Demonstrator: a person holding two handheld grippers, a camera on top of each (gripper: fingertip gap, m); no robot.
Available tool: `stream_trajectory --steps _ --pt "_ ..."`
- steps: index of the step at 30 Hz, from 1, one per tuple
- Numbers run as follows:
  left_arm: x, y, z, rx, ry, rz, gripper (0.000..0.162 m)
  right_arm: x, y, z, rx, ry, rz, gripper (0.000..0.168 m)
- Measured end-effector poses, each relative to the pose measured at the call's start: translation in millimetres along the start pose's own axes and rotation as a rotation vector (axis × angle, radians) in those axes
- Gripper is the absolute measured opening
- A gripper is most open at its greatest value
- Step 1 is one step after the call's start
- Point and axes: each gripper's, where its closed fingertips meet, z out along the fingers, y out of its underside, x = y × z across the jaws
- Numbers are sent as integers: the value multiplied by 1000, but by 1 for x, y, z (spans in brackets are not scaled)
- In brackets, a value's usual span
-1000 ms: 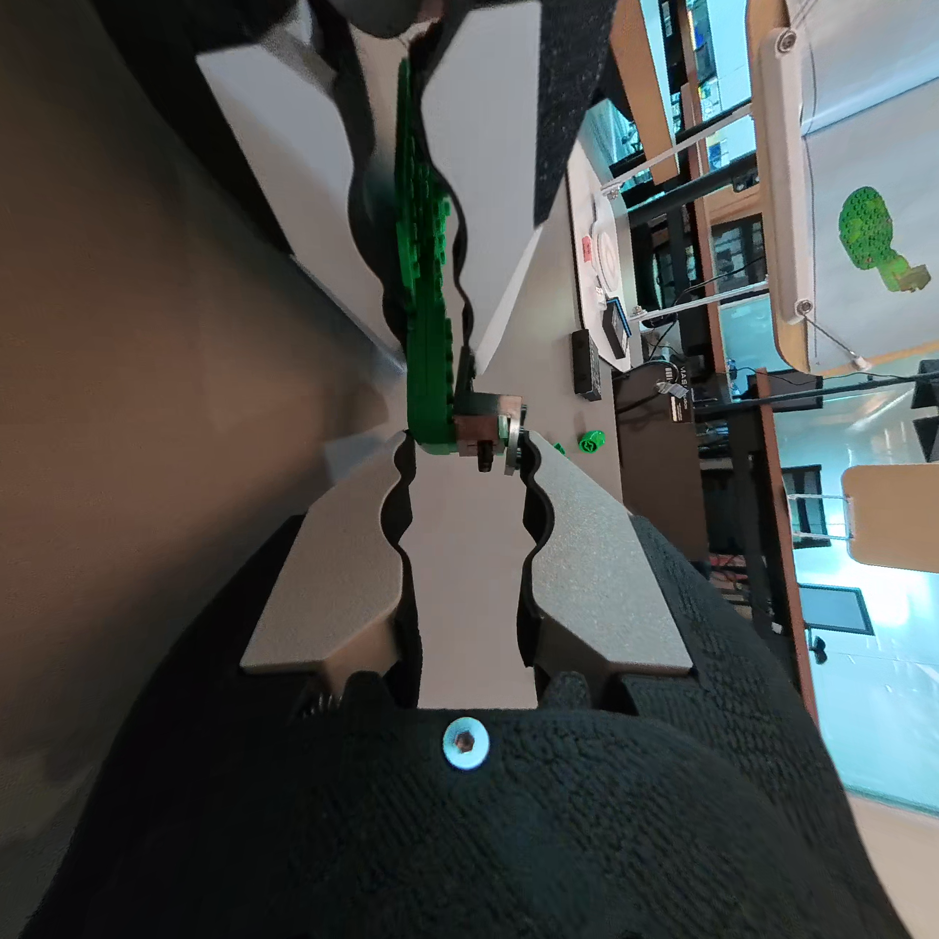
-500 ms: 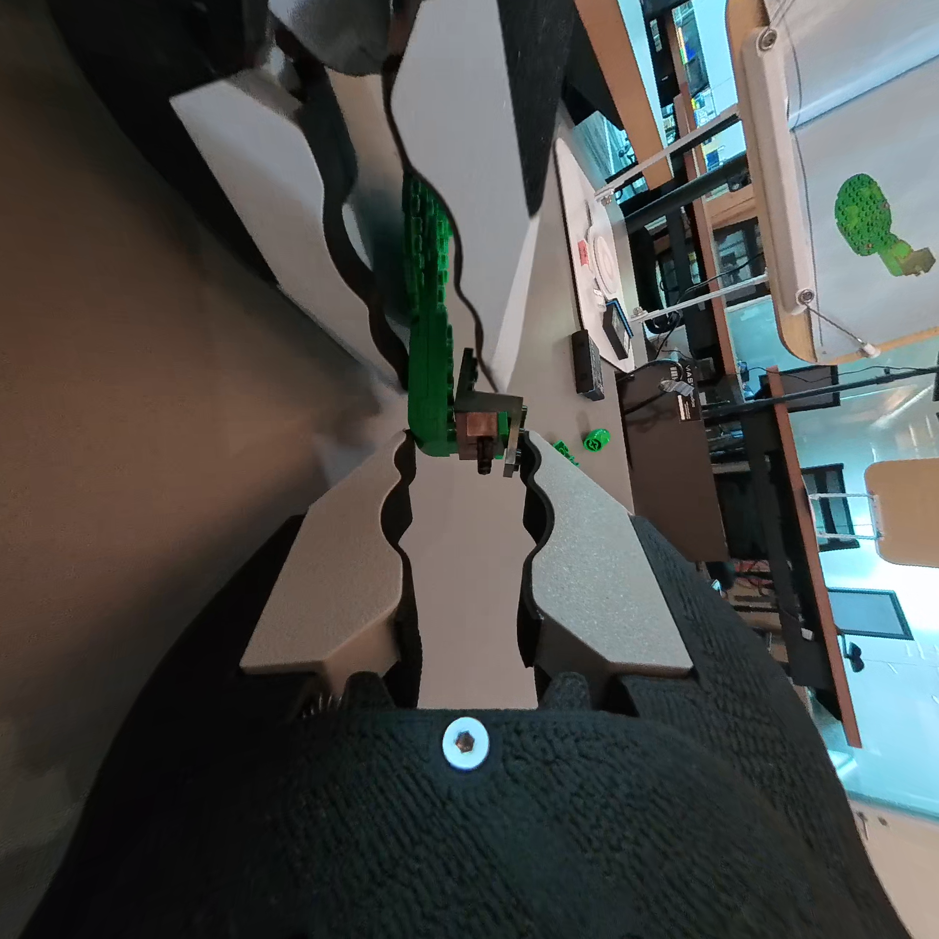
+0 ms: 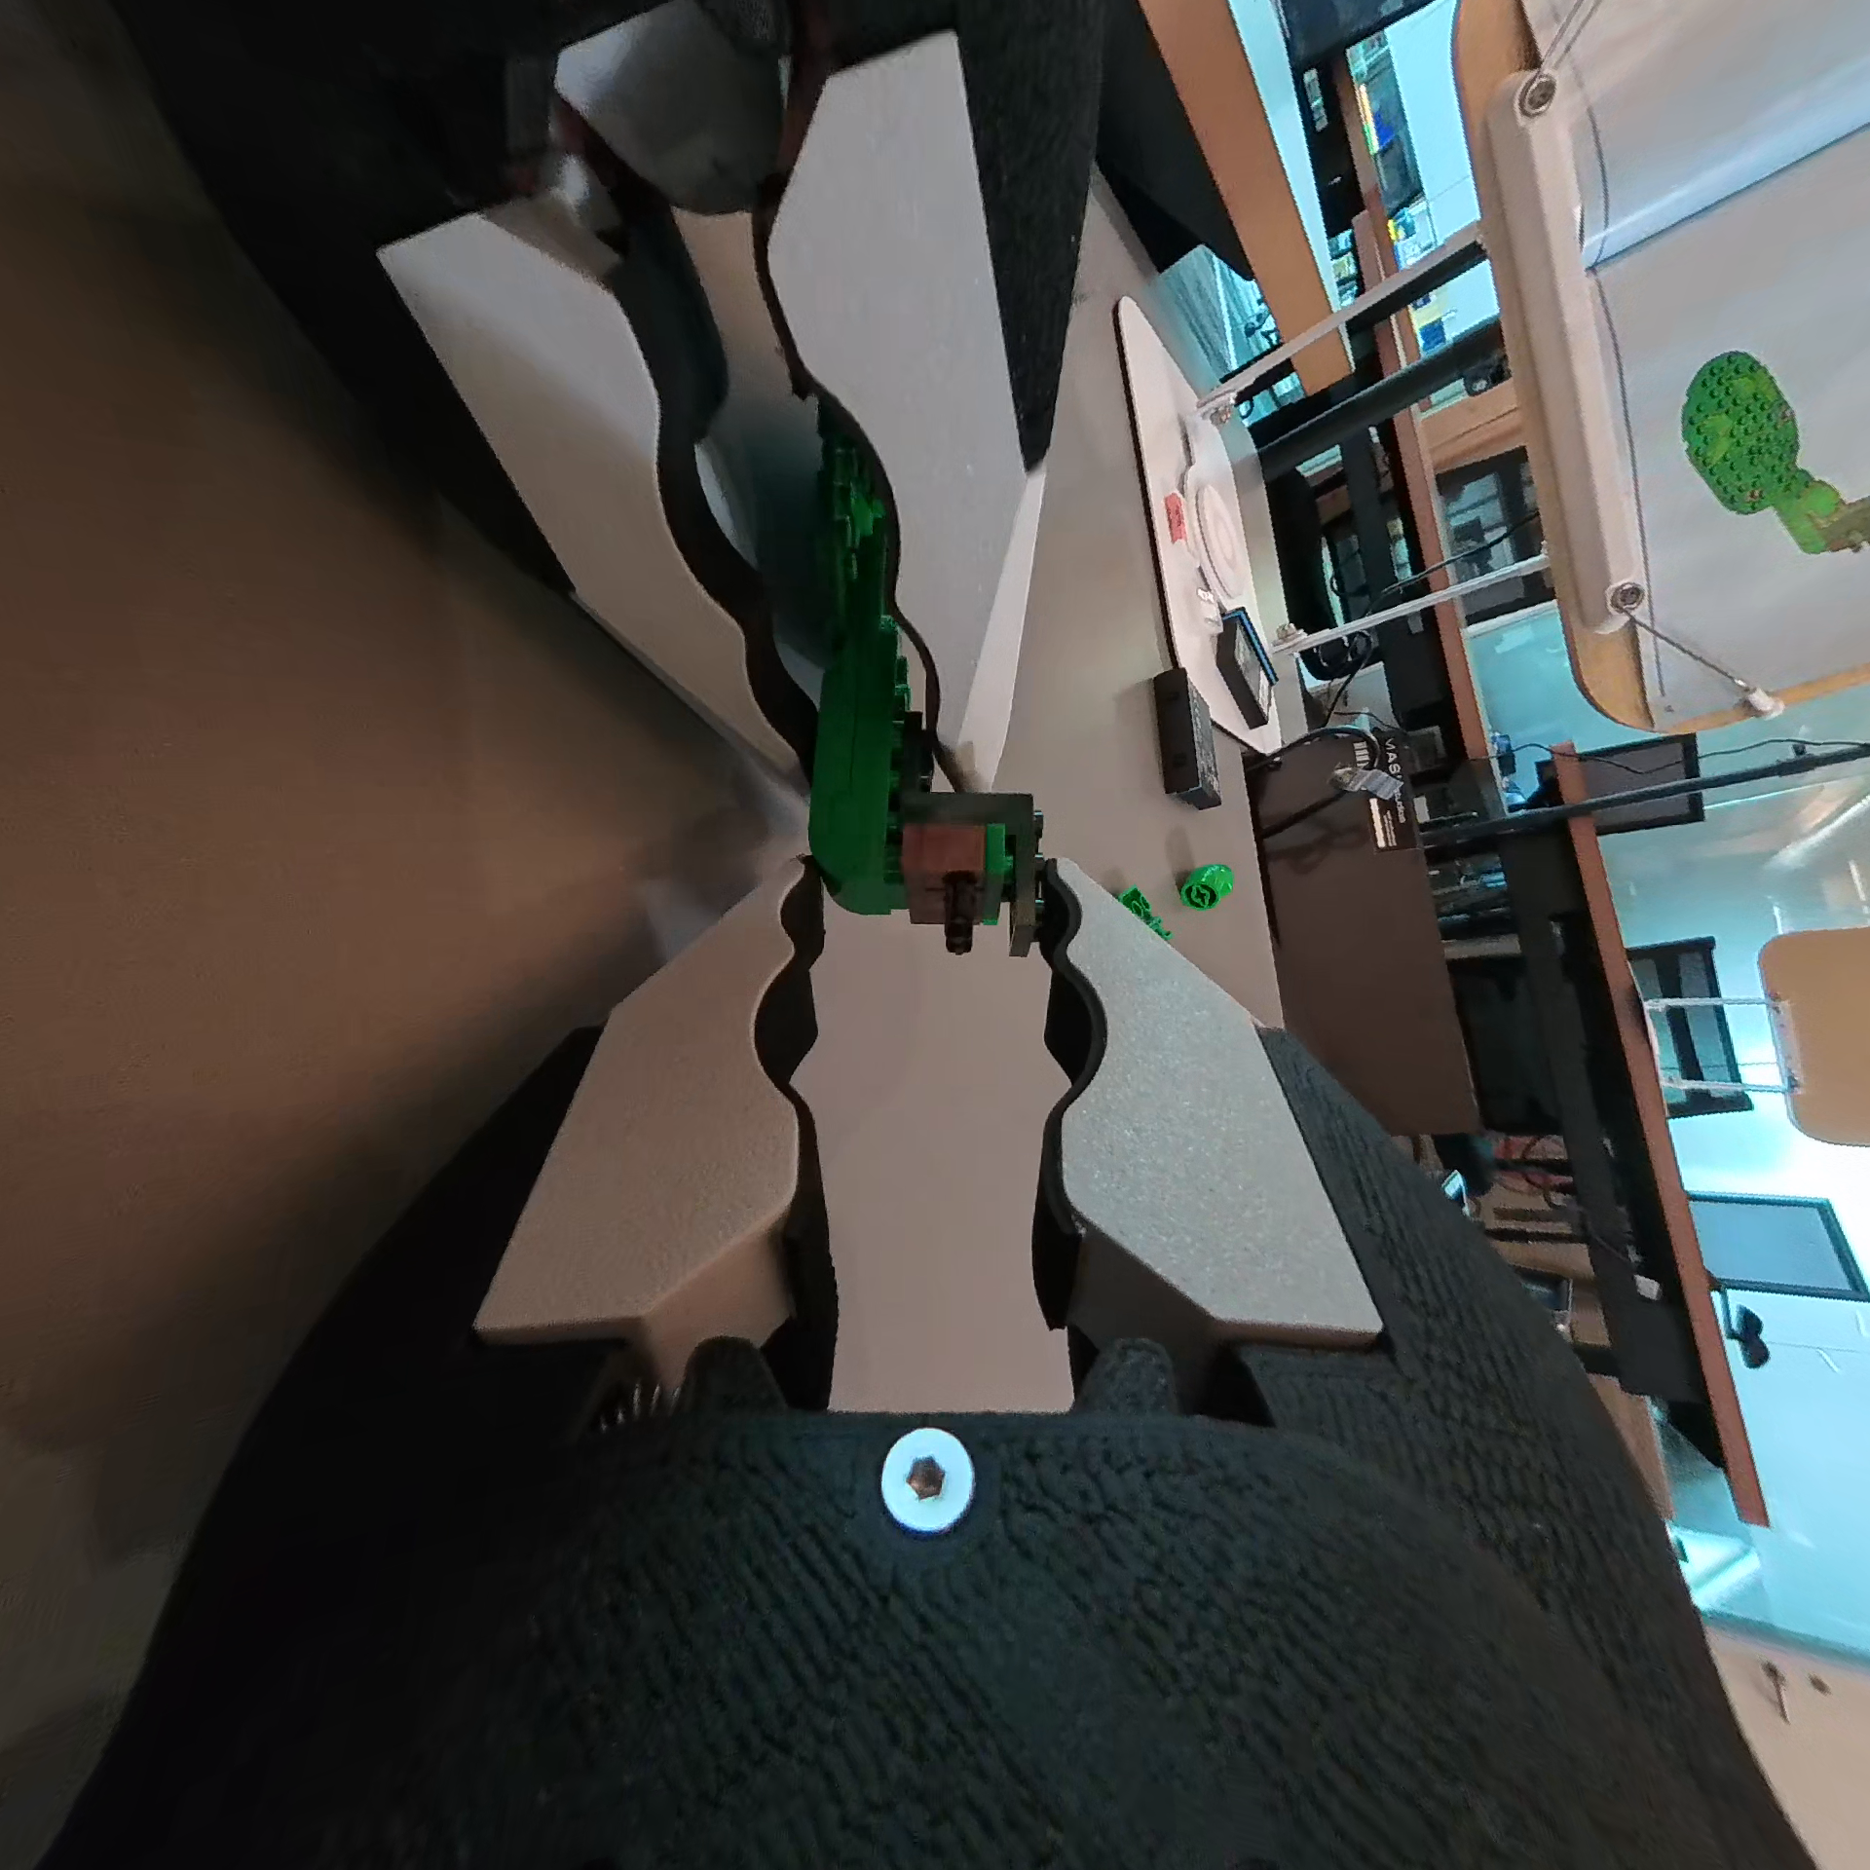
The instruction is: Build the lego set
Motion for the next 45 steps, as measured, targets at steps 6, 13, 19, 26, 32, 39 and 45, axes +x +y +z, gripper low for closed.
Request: stream_trajectory --steps 6,13,19,26,32,39,45 --pt "-1 -3 -2 41 -23 30 22 0 -1 -1 14 -1 4 42" --pt "1 -11 -4 84 -26 50 21 -2 -1 0 12 -1 -7 42" --pt "3 -9 -4 78 -1 29 20 -4 -1 1 10 -6 -20 44" --pt "6 -10 -3 70 -1 34 20 -6 2 -1 9 -24 -8 43" --pt "7 -9 -4 71 -9 32 20 -6 3 -2 14 -23 -8 42" --pt "-2 -4 -3 56 -52 9 20 1 6 -5 27 14 13 44" --pt "-6 3 -3 37 -64 -17 20 3 7 -4 50 22 44 47"
